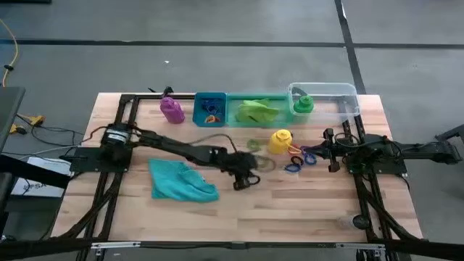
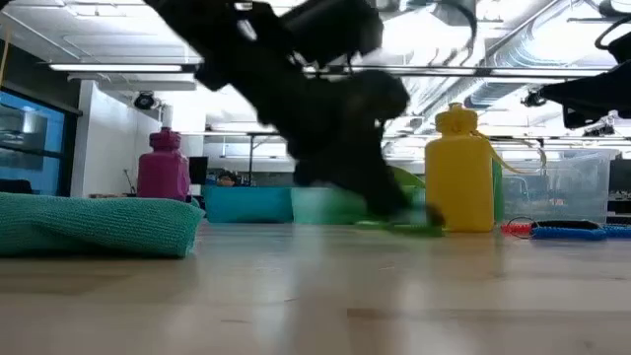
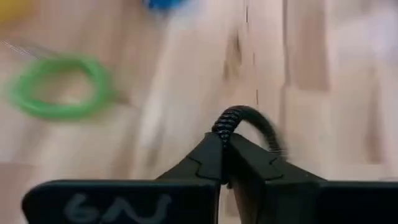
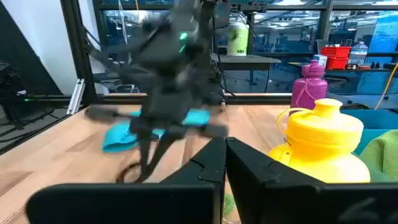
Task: Pick & Place Sports Items
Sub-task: Put the left black spring keychain into the blue bin
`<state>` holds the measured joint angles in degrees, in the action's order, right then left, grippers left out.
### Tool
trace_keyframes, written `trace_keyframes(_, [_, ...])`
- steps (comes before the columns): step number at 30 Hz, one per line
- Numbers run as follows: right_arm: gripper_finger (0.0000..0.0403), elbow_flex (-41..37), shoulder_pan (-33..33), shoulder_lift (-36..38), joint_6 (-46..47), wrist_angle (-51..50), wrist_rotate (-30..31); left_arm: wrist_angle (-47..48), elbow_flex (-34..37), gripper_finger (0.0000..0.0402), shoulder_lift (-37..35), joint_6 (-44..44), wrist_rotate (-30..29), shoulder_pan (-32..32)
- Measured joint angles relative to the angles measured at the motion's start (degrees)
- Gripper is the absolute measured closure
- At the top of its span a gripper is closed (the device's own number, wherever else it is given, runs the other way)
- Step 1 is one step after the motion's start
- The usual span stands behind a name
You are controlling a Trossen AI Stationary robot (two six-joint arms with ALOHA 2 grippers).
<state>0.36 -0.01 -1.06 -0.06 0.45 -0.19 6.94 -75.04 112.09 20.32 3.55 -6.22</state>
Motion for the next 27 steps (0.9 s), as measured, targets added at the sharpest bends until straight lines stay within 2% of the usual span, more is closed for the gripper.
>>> trace_keyframes(4, [0.0402,0.0,0.0,0.0,0.0,0.0,0.0,5.2,0.0,0.0400,-3.8,-1.4,0.2,2.9])
trace_keyframes(16, [0.0402,0.0,0.0,0.0,0.0,0.0,0.0,16.3,-0.1,0.0400,-16.6,-18.0,-0.4,13.9])
trace_keyframes(27, [0.0403,0.0,0.0,0.0,0.0,0.0,0.0,26.9,-0.1,0.0400,-19.5,-32.9,-0.9,29.4])
